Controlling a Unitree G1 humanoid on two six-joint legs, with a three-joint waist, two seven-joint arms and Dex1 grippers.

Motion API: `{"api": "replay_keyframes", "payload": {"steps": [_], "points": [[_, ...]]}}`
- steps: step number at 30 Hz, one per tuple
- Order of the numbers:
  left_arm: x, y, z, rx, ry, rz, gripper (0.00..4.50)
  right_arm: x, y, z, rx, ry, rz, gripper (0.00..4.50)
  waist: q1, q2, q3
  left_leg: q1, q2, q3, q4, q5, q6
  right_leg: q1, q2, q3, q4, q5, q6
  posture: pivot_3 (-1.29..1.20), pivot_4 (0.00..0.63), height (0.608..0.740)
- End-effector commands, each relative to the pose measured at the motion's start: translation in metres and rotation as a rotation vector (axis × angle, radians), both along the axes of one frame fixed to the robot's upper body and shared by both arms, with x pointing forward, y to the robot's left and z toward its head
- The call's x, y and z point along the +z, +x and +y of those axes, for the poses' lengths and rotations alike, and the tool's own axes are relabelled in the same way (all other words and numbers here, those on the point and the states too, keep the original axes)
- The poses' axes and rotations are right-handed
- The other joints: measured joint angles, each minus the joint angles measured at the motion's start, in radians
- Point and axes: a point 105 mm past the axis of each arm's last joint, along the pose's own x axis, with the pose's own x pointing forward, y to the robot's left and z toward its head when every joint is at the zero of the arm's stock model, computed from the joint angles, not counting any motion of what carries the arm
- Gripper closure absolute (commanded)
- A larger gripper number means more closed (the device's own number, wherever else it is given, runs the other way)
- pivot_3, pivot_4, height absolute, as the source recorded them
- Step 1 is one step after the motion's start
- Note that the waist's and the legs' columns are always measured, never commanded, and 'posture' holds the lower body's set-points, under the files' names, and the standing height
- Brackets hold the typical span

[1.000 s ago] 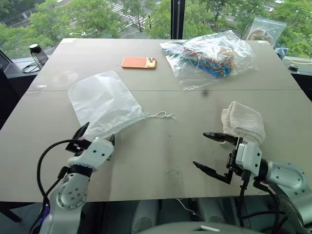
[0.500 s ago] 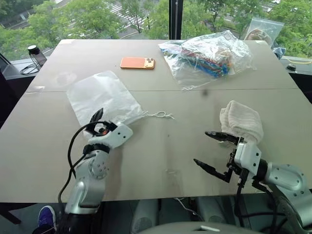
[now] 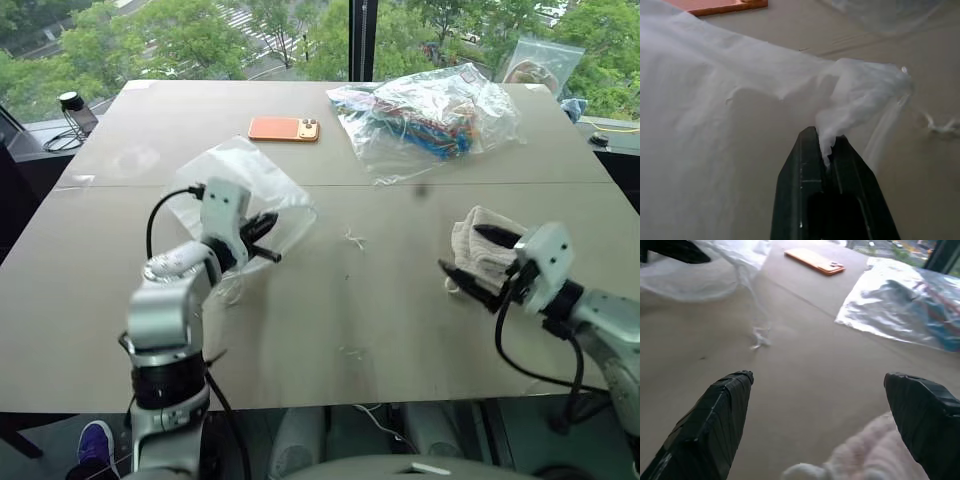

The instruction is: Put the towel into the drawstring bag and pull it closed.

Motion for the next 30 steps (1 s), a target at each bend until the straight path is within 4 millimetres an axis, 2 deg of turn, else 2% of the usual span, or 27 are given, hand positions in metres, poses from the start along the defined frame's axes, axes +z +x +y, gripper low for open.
{"api": "replay_keyframes", "payload": {"steps": [1, 5, 9, 15, 20, 24, 29, 30], "points": [[0.014, -0.006, -0.004, -0.055, -0.084, 0.046, 4.48, 0.012, 0.014, -0.031, -0.150, 0.024, 0.010, 0.00, -0.005, 0.000, 0.000, 0.000, 0.000, 0.000, 0.000, 0.000, 0.000, 0.000, 0.000, 0.000, 0.000, 0.000, 0.000, 0.00, 0.150, 0.734], [0.022, -0.003, -0.012, -0.061, -0.115, 0.052, 4.48, -0.001, 0.034, -0.067, -0.351, 0.054, 0.126, 0.00, -0.004, 0.000, 0.000, 0.000, 0.000, 0.000, -0.001, 0.000, 0.000, 0.000, 0.000, 0.001, 0.000, 0.002, -0.003, 0.00, 0.150, 0.734], [0.026, -0.003, -0.023, -0.078, -0.137, 0.045, 4.48, -0.027, 0.050, -0.089, -0.486, 0.110, 0.287, 0.00, 0.000, 0.000, 0.000, 0.000, 0.000, 0.000, -0.001, 0.000, 0.000, 0.000, 0.000, 0.001, 0.000, 0.002, -0.004, 0.00, 0.150, 0.734], [0.031, -0.001, -0.029, -0.067, -0.149, 0.040, 4.48, -0.073, 0.048, -0.065, -0.368, 0.138, 0.574, 0.00, -0.003, 0.000, 0.000, 0.000, 0.000, 0.001, -0.001, 0.000, 0.000, 0.000, 0.000, 0.002, 0.000, 0.002, -0.004, 0.00, 0.150, 0.734], [0.037, 0.002, -0.033, -0.072, -0.166, 0.027, 4.48, -0.118, 0.031, -0.054, -0.260, -0.011, 0.706, 0.00, -0.007, -0.002, -0.002, 0.001, 0.000, 0.001, -0.001, 0.000, 0.000, 0.001, 0.000, 0.002, -0.001, 0.002, -0.004, 0.00, 0.150, 0.734], [0.038, 0.002, -0.038, -0.076, -0.173, 0.025, 4.48, -0.129, 0.033, -0.048, -0.189, -0.100, 0.674, 0.00, -0.016, -0.013, -0.008, 0.003, 0.000, 0.000, -0.002, 0.000, 0.000, 0.002, 0.001, 0.001, -0.001, 0.000, -0.001, 0.00, 0.150, 0.734], [0.041, 0.003, -0.043, -0.091, -0.185, 0.024, 4.48, -0.129, 0.033, -0.033, -0.097, -0.149, 0.607, 0.00, -0.026, -0.017, -0.012, 0.006, 0.001, 0.000, -0.002, 0.000, 0.000, 0.005, 0.001, 0.001, -0.002, 0.000, -0.001, 0.00, 0.150, 0.734], [0.041, 0.003, -0.045, -0.097, -0.185, 0.026, 4.50, -0.126, 0.032, -0.028, -0.075, -0.138, 0.590, 0.25, -0.026, -0.017, -0.012, 0.006, 0.001, -0.001, -0.002, 0.000, 0.000, 0.005, 0.001, 0.001, -0.002, 0.000, -0.001, 0.00, 0.150, 0.734]]}}
